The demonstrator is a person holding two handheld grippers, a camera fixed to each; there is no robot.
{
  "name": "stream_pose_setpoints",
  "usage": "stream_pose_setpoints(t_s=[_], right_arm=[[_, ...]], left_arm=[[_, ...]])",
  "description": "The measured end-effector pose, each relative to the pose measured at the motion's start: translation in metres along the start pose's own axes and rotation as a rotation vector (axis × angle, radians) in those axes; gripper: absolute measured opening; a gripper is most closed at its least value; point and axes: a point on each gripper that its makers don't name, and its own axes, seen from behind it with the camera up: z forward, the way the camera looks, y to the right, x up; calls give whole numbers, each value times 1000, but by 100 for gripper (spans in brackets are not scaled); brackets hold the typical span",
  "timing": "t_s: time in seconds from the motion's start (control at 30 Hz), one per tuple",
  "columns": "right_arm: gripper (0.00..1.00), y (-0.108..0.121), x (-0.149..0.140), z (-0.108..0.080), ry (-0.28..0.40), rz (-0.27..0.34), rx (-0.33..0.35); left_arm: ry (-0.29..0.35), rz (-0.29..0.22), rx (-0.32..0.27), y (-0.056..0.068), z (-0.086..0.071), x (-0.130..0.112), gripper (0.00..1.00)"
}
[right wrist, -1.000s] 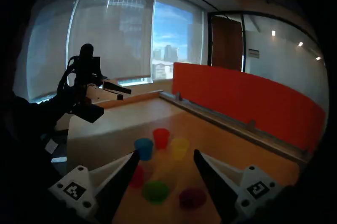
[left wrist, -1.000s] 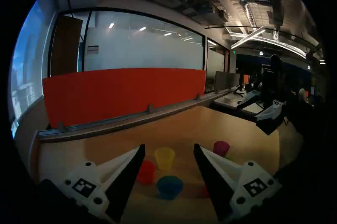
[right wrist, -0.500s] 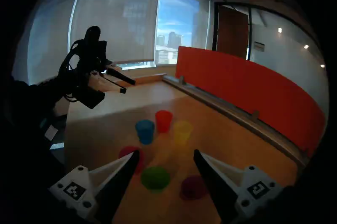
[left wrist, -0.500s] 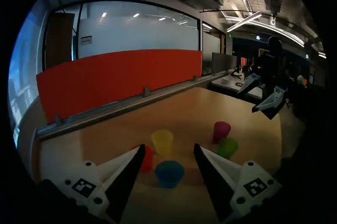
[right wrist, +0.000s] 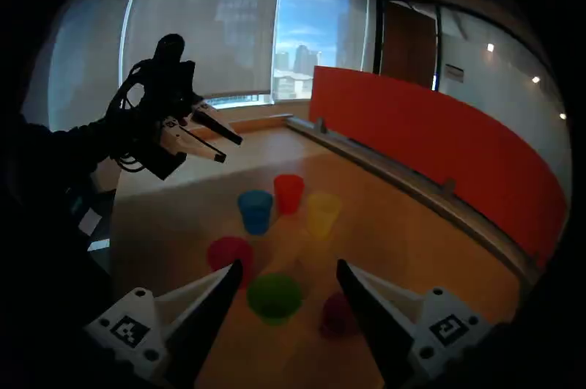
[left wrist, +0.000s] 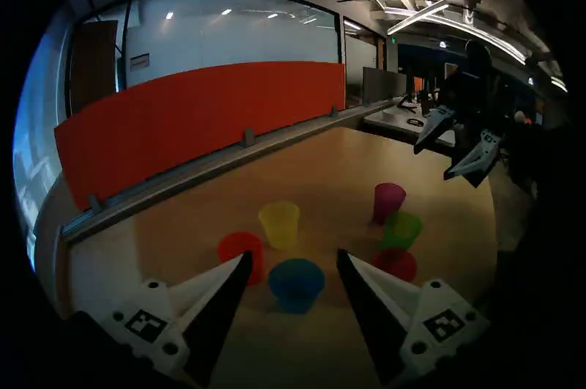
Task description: Pour water
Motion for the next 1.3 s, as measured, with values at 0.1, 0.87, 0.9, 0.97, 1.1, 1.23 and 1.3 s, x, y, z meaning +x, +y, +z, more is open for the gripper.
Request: stream_pose_setpoints(t_s=[0.1,0.87,0.9,0.97,1.1,1.23,1.3], right_arm=[[100,1,-10,4,-15,-7,-13],[100,-9,-62,31,-81,-9,-20],[100,-9,-64,32,-83,-8,-21],[100,-9,-69,34,-90,-3,-23],[100,-9,-77,37,-97,12,-24],[100,-10,-83,39,-102,23,-23],[100,-11,-85,41,-104,26,-22]], left_arm=[[-18,4,9,-3,5,-10,85],[-107,37,-17,7,25,-61,85],[-109,38,-18,7,26,-62,85],[-114,40,-20,7,27,-65,85],[-129,46,-21,9,29,-72,85],[-146,52,-25,11,30,-80,85],[-154,55,-25,11,30,-83,85]])
